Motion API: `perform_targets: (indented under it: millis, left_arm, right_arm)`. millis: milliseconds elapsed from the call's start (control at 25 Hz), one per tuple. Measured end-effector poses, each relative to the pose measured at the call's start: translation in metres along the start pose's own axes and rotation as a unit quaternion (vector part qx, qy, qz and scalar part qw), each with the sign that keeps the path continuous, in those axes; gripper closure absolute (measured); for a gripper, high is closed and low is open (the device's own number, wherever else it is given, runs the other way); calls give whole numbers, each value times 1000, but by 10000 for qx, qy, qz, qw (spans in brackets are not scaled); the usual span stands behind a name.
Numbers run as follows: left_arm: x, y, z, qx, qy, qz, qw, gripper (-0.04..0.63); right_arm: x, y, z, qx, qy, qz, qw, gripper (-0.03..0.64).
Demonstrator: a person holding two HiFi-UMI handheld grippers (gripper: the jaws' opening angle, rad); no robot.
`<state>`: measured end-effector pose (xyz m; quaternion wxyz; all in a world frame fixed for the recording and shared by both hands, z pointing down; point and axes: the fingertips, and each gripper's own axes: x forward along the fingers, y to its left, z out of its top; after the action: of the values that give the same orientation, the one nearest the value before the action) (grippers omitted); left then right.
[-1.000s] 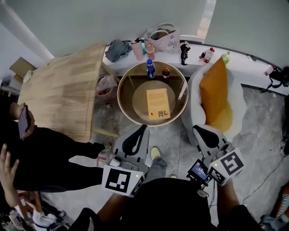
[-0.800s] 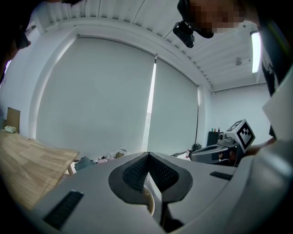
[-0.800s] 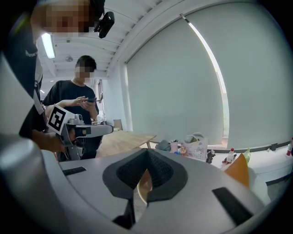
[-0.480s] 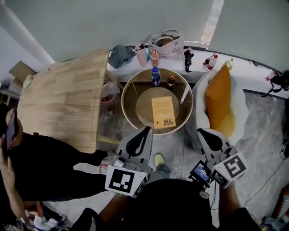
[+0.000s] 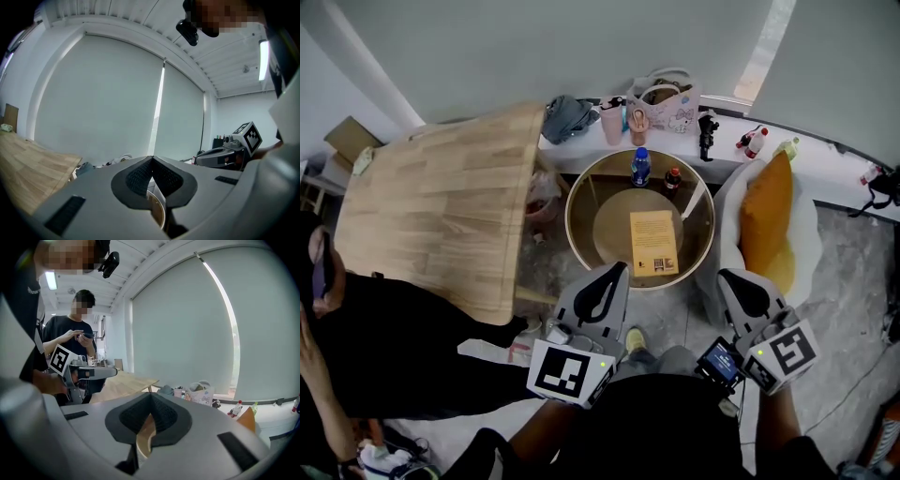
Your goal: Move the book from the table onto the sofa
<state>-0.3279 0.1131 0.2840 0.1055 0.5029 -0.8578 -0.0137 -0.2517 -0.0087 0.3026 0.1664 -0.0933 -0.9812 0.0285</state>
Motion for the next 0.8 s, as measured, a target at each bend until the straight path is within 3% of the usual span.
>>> perform_targets:
  millis: [800]
  left_arm:
    - [15,2,3,67,-34,79,9999,586]
  right_arm:
    - [7,-25,10,-254,-91,-7,9996,606]
